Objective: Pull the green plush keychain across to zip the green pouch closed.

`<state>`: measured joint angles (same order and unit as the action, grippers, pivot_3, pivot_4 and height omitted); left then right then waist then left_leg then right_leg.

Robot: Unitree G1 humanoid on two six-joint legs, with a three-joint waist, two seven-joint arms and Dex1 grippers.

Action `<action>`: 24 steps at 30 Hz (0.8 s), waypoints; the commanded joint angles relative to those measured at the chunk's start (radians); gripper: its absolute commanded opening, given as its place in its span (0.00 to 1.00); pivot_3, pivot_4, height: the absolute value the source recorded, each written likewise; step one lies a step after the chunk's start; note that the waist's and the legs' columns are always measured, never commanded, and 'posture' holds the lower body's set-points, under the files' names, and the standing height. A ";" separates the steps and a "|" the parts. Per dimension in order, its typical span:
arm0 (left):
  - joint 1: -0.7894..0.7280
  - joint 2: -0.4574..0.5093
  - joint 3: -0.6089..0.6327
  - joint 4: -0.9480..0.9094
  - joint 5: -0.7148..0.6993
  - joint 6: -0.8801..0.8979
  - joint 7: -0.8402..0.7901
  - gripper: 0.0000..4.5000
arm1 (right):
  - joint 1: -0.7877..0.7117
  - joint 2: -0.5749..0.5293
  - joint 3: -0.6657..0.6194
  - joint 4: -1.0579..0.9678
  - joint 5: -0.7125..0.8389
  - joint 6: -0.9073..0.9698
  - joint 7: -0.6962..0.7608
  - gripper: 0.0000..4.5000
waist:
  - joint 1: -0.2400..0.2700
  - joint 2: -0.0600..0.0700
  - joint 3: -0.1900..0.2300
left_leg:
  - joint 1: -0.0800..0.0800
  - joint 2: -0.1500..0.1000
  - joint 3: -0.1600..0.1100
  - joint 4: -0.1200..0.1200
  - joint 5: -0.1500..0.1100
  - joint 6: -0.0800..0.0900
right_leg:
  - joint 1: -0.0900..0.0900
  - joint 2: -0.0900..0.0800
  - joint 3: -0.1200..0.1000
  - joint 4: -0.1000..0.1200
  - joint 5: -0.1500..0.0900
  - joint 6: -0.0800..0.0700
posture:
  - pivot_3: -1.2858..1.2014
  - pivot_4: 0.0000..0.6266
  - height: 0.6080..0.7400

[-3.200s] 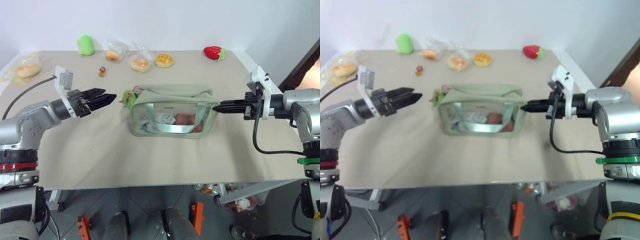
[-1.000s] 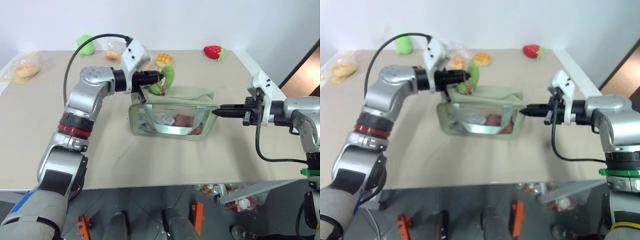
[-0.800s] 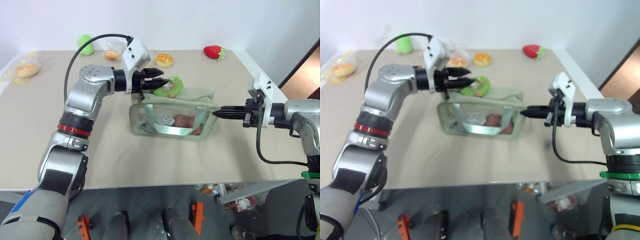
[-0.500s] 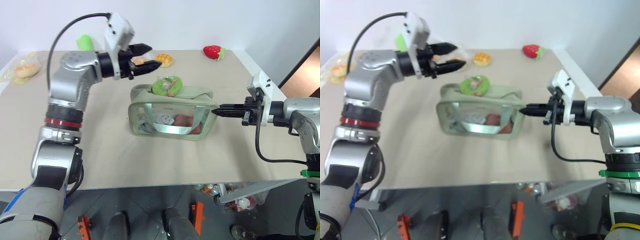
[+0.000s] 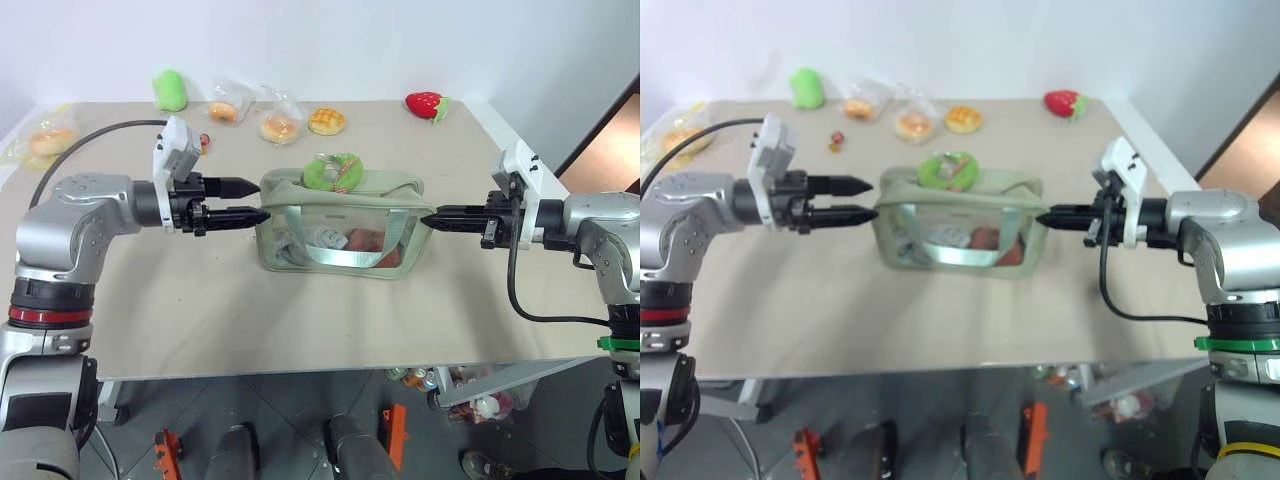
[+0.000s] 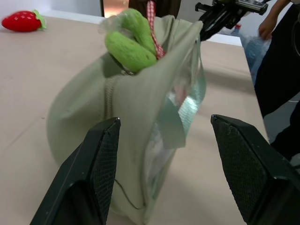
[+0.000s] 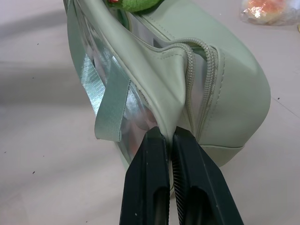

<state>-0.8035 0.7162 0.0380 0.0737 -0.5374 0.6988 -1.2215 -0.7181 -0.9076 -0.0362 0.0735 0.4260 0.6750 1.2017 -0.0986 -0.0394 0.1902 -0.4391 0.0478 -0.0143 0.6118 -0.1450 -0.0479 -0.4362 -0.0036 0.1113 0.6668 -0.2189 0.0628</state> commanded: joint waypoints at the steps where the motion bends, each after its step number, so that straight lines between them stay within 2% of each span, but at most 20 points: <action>1: 0.010 0.001 -0.002 -0.031 -0.011 0.008 0.009 0.71 | -0.024 -0.006 -0.009 -0.015 0.009 -0.010 0.009 0.00 | 0.000 0.000 0.000 | 0.000 0.000 0.000 0.000 0.000 0.000 | 0.000 0.000 0.000 0.000 0.000 0.000 | 0.52 0.24 1.00; 8: 0.017 -0.021 -0.040 0.012 0.035 -0.043 0.031 0.71 | -0.015 -0.018 -0.023 -0.034 0.018 0.001 0.007 0.00 | 0.000 0.000 0.000 | 0.000 0.000 0.000 0.000 0.000 0.000 | 0.000 0.000 0.000 0.000 0.001 0.003 | 0.52 0.24 1.00; 11: -0.002 -0.041 -0.043 0.034 0.044 -0.053 0.042 0.53 | -0.009 -0.024 -0.029 -0.044 0.022 0.006 0.005 0.00 | 0.000 0.000 0.000 | 0.000 0.000 0.000 0.000 0.000 0.000 | 0.000 0.000 0.000 0.000 0.002 0.003 | 0.52 0.24 1.00; 18: -0.013 -0.079 -0.035 0.040 0.021 -0.068 0.018 0.01 | 0.002 -0.029 -0.038 -0.057 0.026 0.013 0.000 0.00 | 0.001 0.000 0.000 | -0.001 0.000 0.000 0.000 0.000 0.000 | 0.000 0.000 0.000 0.000 0.002 0.003 | 0.52 0.24 1.00; 24: -0.013 -0.081 -0.038 0.041 0.027 -0.064 0.018 0.01 | 0.007 -0.031 -0.043 -0.066 0.031 0.017 -0.002 0.00 | 0.001 0.000 0.000 | -0.001 0.000 0.000 0.000 0.000 0.000 | 0.000 0.000 0.000 0.000 0.001 0.003 | 0.52 0.24 1.00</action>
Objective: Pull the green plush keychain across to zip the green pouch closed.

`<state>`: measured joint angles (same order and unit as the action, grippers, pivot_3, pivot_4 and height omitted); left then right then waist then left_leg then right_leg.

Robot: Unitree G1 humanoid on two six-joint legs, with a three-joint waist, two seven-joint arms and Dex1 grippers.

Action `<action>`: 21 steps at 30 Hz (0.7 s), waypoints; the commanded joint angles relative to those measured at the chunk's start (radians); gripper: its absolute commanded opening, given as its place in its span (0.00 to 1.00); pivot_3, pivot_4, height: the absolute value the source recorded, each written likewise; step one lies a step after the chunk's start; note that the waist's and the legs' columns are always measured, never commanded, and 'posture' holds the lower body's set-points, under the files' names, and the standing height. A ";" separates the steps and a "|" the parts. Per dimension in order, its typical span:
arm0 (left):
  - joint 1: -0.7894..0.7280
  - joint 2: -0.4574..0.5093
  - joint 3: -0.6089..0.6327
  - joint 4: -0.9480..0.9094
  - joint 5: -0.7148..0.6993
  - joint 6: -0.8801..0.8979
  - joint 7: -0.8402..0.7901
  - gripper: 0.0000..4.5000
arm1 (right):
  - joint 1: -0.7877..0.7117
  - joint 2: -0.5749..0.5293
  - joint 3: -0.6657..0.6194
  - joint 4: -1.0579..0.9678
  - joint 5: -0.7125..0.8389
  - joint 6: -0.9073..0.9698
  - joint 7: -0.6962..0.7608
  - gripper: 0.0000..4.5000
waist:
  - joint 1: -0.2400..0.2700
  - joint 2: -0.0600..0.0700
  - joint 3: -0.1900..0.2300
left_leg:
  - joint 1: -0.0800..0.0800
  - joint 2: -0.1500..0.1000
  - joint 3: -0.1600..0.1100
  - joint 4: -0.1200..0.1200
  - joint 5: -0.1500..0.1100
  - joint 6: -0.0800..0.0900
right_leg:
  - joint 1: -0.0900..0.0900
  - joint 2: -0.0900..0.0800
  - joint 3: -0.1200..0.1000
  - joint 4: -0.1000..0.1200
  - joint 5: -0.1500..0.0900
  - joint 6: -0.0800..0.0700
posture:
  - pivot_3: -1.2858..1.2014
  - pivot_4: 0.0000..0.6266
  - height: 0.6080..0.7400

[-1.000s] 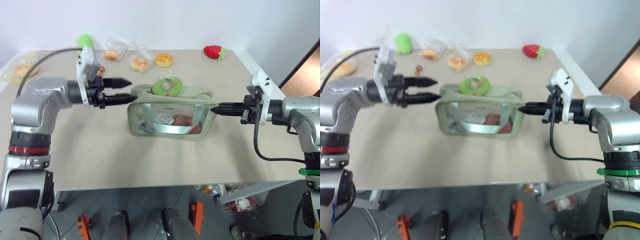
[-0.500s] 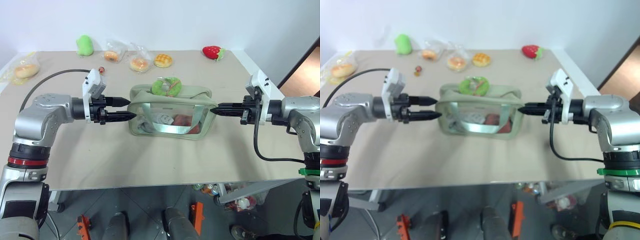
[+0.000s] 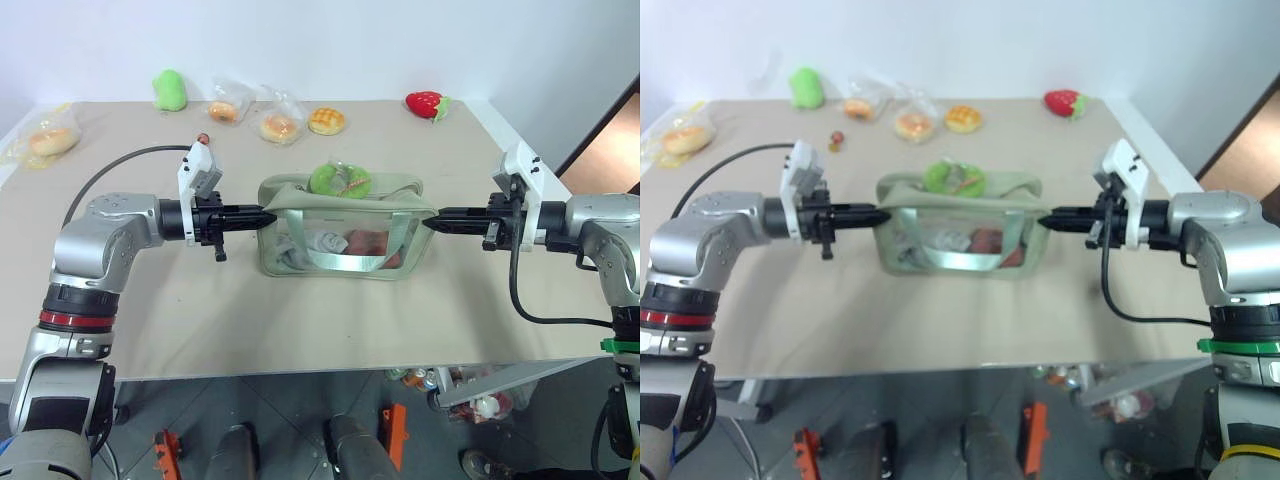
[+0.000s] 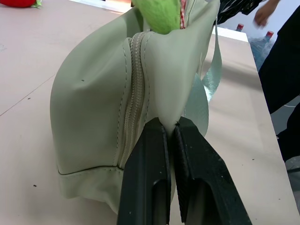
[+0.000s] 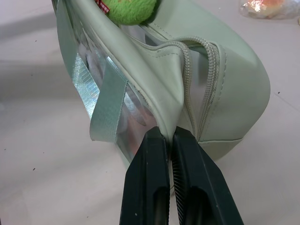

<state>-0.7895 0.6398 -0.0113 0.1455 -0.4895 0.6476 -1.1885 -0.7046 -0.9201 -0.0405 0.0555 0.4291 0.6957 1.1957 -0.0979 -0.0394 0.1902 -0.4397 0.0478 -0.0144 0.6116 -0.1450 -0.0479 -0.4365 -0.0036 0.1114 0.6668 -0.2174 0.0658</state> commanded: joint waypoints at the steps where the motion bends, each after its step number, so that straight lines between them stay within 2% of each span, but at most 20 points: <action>1: -0.026 -0.004 0.009 -0.031 -0.020 -0.012 -0.015 0.01 | -0.015 -0.013 -0.052 -0.045 0.038 -0.001 0.000 0.00 | 0.000 0.000 0.000 | 0.000 0.000 0.000 0.000 0.000 0.000 | 0.000 0.000 0.000 0.000 0.000 0.000 | 0.52 0.24 1.00; 7: -0.020 -0.002 0.003 -0.041 -0.013 -0.007 -0.008 0.01 | -0.163 0.028 -0.219 0.017 0.211 0.076 -0.028 0.00 | -0.001 0.000 0.000 | 0.000 0.000 0.000 0.000 0.000 0.000 | 0.000 0.000 0.000 0.000 0.000 0.000 | 0.52 0.24 1.00; 11: -0.020 -0.002 0.001 -0.044 -0.011 -0.009 -0.004 0.00 | -0.209 0.026 -0.249 0.011 0.291 0.117 0.008 0.27 | 0.001 0.000 0.000 | 0.000 0.000 -0.001 0.000 0.000 0.000 | 0.000 0.000 0.000 0.000 0.000 0.000 | 0.52 0.24 1.00; 14: -0.022 -0.003 0.001 -0.046 -0.015 -0.009 0.001 0.00 | -0.201 0.029 -0.230 0.004 0.295 0.112 0.009 0.53 | 0.002 0.000 0.000 | 0.000 0.000 -0.001 -0.001 0.000 0.000 | 0.001 0.000 -0.001 0.000 -0.001 0.001 | 0.52 0.24 1.00; 18: -0.021 0.000 0.002 -0.058 -0.023 -0.006 0.006 0.00 | -0.178 0.023 -0.204 0.011 0.273 0.080 0.018 0.81 | 0.002 0.000 0.000 | 0.000 0.000 -0.001 -0.001 0.000 0.000 | 0.000 0.000 0.000 0.000 -0.001 0.000 | 0.52 0.24 1.00; 21: -0.020 0.006 0.005 -0.062 -0.022 -0.005 0.008 0.00 | -0.185 0.029 -0.188 0.037 0.261 0.069 0.012 0.81 | 0.001 0.000 0.000 | 0.000 0.000 0.000 0.000 0.000 0.000 | 0.000 0.000 0.000 0.000 0.000 0.000 | 0.52 0.24 1.00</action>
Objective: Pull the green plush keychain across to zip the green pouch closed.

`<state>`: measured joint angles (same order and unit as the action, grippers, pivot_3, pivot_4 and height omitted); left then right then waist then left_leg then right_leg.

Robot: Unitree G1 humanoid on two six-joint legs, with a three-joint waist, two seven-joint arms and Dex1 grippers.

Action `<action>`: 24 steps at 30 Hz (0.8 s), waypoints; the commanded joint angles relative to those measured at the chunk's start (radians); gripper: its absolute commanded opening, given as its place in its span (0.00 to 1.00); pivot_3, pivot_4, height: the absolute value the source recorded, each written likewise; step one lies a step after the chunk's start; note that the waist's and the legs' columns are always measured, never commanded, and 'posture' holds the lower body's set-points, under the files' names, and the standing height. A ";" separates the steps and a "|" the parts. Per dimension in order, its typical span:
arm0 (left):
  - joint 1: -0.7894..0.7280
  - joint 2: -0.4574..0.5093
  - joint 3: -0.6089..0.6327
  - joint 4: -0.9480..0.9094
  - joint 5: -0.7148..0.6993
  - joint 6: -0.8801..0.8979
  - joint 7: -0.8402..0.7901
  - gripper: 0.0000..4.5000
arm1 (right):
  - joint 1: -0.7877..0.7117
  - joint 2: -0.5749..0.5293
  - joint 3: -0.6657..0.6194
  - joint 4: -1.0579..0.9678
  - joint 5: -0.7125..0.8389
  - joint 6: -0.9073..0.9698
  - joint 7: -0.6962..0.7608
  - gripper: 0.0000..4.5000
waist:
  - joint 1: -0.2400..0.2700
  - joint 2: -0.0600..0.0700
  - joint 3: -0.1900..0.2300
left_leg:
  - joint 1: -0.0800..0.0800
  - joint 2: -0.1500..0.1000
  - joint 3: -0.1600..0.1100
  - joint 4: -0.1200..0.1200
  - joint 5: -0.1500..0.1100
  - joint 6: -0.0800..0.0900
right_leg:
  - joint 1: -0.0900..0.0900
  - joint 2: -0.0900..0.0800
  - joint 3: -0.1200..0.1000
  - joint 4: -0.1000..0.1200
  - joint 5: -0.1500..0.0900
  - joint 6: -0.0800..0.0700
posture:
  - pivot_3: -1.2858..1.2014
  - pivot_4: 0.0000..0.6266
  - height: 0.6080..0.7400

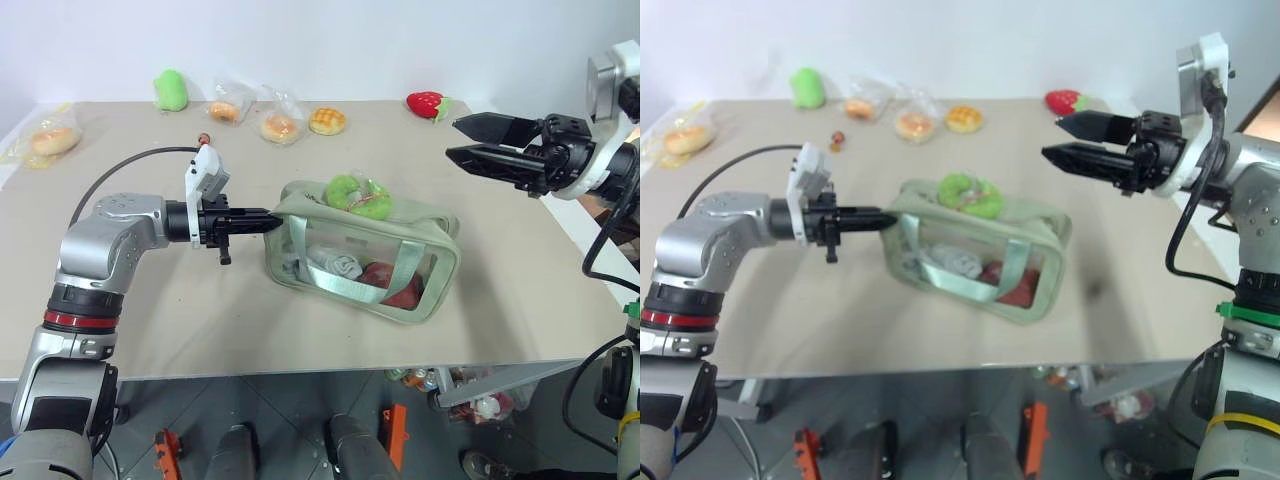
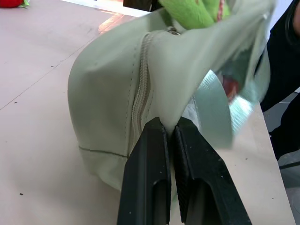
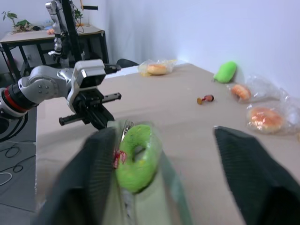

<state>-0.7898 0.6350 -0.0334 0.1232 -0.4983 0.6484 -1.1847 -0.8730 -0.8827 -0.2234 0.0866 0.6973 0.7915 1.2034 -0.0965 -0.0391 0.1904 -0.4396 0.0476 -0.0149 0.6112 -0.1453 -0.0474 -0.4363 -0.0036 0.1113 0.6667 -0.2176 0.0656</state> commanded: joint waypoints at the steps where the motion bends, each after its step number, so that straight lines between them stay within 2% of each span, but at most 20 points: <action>1: -0.019 0.013 0.029 -0.043 -0.015 -0.005 0.004 0.00 | -0.024 -0.005 0.002 0.016 -0.012 -0.034 0.002 0.81 | 0.000 0.000 0.000 | 0.000 0.000 0.000 0.000 0.000 0.000 | 0.000 0.000 0.000 0.000 0.000 0.000 | 0.52 0.24 1.00; 6: -0.017 0.016 0.034 -0.051 -0.017 -0.003 0.009 0.00 | -0.059 0.015 0.052 0.058 -0.039 -0.063 0.022 0.81 | -0.001 0.000 0.000 | 0.000 0.000 0.000 0.000 0.000 0.000 | 0.000 0.000 0.000 0.000 0.000 0.000 | 0.52 0.24 1.00; 15: -0.010 0.004 0.035 -0.064 -0.019 -0.010 0.022 0.00 | -0.180 0.134 0.250 0.172 -0.135 -0.067 0.085 0.81 | -0.004 0.000 0.000 | 0.000 0.000 0.001 0.000 0.000 0.000 | -0.001 0.000 0.000 0.000 0.000 0.000 | 0.52 0.24 1.00; 24: 0.046 0.005 0.050 -0.124 -0.039 0.001 0.068 0.00 | -0.209 0.159 0.326 0.199 -0.189 -0.052 0.149 0.81 | 0.005 0.000 0.000 | -0.003 0.000 -0.001 0.000 0.000 0.000 | -0.001 0.000 0.000 0.000 -0.001 0.002 | 0.52 0.24 1.00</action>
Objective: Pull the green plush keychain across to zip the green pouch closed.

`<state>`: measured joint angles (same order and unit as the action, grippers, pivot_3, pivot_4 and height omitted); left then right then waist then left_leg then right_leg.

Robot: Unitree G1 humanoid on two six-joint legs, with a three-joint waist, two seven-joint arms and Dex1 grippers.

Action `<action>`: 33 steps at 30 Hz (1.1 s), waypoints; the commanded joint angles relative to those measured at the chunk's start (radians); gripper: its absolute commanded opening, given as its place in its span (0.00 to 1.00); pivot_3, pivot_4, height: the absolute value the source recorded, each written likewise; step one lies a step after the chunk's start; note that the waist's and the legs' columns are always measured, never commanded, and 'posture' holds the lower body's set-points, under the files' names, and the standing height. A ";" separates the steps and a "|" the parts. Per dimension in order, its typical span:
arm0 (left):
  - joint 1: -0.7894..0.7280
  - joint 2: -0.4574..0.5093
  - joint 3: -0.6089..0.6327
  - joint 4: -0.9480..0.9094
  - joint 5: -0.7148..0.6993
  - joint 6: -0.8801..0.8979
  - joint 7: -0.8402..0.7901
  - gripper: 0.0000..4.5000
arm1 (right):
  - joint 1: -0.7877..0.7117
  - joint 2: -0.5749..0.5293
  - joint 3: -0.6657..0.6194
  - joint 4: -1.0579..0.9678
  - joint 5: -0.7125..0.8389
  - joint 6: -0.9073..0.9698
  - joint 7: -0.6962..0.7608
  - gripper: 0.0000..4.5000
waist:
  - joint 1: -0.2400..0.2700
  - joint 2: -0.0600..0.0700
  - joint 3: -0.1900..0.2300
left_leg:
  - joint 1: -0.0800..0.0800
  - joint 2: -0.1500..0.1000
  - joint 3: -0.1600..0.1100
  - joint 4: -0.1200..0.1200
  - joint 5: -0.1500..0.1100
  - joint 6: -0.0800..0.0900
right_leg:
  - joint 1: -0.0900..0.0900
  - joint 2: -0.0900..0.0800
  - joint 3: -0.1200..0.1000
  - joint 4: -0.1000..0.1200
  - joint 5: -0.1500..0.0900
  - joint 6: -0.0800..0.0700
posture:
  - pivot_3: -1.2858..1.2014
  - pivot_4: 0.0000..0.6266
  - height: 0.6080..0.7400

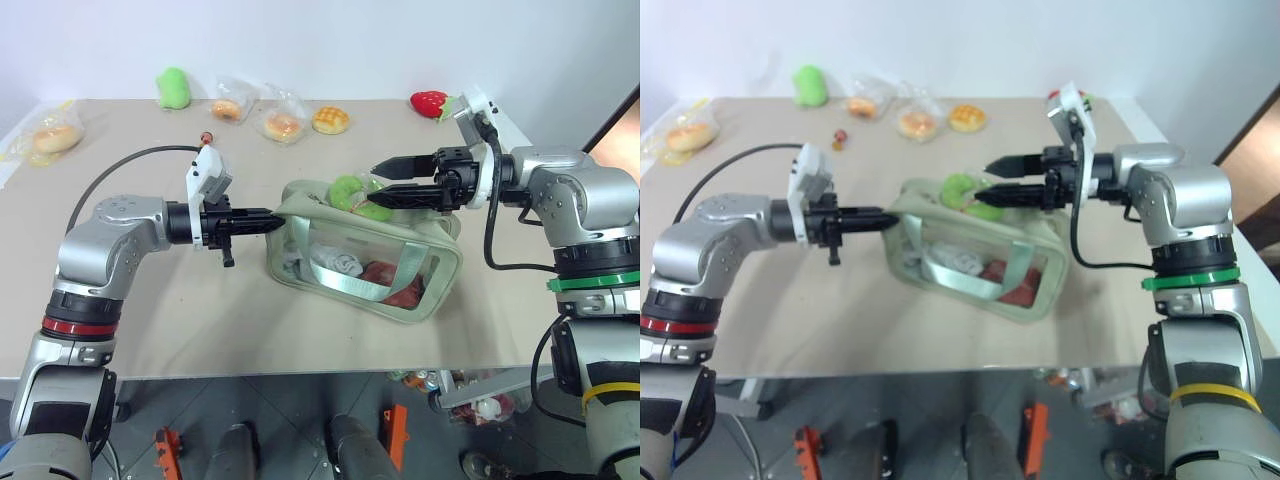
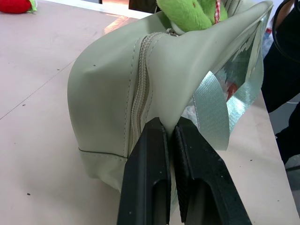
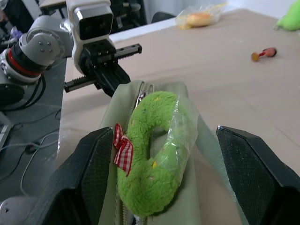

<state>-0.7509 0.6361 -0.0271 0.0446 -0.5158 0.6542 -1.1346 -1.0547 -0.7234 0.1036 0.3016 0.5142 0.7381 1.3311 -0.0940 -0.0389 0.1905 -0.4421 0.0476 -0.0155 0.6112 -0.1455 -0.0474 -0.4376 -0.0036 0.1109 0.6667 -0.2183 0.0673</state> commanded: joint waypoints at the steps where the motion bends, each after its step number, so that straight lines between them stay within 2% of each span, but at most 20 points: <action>1: 0.011 0.004 0.044 -0.050 -0.024 -0.004 0.022 0.00 | -0.027 0.002 0.000 -0.017 -0.009 0.001 0.024 0.81 | 0.004 0.000 0.000 | 0.000 0.000 0.000 0.000 0.000 0.000 | 0.000 0.000 0.000 0.000 0.000 0.000 | 0.52 0.24 1.00; 8: 0.020 0.009 0.048 -0.053 -0.033 -0.002 0.043 0.00 | -0.033 0.020 0.014 0.000 -0.039 -0.010 0.036 0.81 | 0.005 0.000 0.000 | 0.000 0.000 0.000 0.001 0.000 0.000 | 0.000 0.000 0.000 0.000 0.001 -0.001 | 0.52 0.24 1.00; 9: 0.020 0.008 0.047 -0.050 -0.032 -0.004 0.044 0.00 | -0.036 0.022 0.012 0.005 -0.043 -0.013 0.035 0.72 | 0.004 0.000 0.000 | 0.000 0.000 0.000 0.001 0.000 0.000 | 0.000 0.000 0.000 0.000 0.001 -0.001 | 0.52 0.24 1.00; 11: 0.022 0.006 0.045 -0.050 -0.032 -0.004 0.047 0.00 | -0.037 0.024 0.007 0.009 -0.048 -0.015 0.035 0.63 | 0.005 0.000 0.000 | 0.000 0.000 0.000 0.001 0.000 0.000 | 0.000 0.000 0.000 0.000 0.001 -0.001 | 0.52 0.24 1.00; 19: 0.023 -0.005 0.032 -0.039 -0.028 -0.006 0.046 0.00 | -0.044 0.024 -0.002 0.013 -0.057 -0.036 0.047 0.01 | 0.004 0.000 0.000 | 0.000 0.000 0.000 0.001 0.000 0.000 | 0.000 0.000 0.000 0.000 0.001 -0.001 | 0.52 0.24 1.00; 27: 0.022 -0.014 0.024 -0.028 -0.026 -0.010 0.037 0.00 | -0.052 0.013 -0.012 0.017 -0.073 -0.049 0.044 0.01 | 0.005 0.000 0.000 | 0.000 0.000 0.000 0.001 0.000 0.000 | 0.000 0.000 0.000 0.000 0.001 -0.001 | 0.52 0.24 1.00; 33: 0.020 -0.020 0.022 -0.021 -0.023 -0.013 0.031 0.00 | -0.123 -0.010 -0.050 0.018 -0.059 -0.031 0.038 0.01 | 0.006 0.000 0.000 | 0.000 0.000 0.000 0.001 0.000 0.000 | 0.000 0.000 0.000 0.000 0.001 -0.001 | 0.52 0.24 1.00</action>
<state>-0.7267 0.6155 -0.0201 0.0291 -0.5303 0.6541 -1.0986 -1.1281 -0.7043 0.1046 0.3449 0.4365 0.7026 1.3681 -0.0879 -0.0389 0.1905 -0.4417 0.0476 -0.0155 0.6120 -0.1454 -0.0475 -0.4375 -0.0035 0.1106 0.6668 -0.2174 0.0662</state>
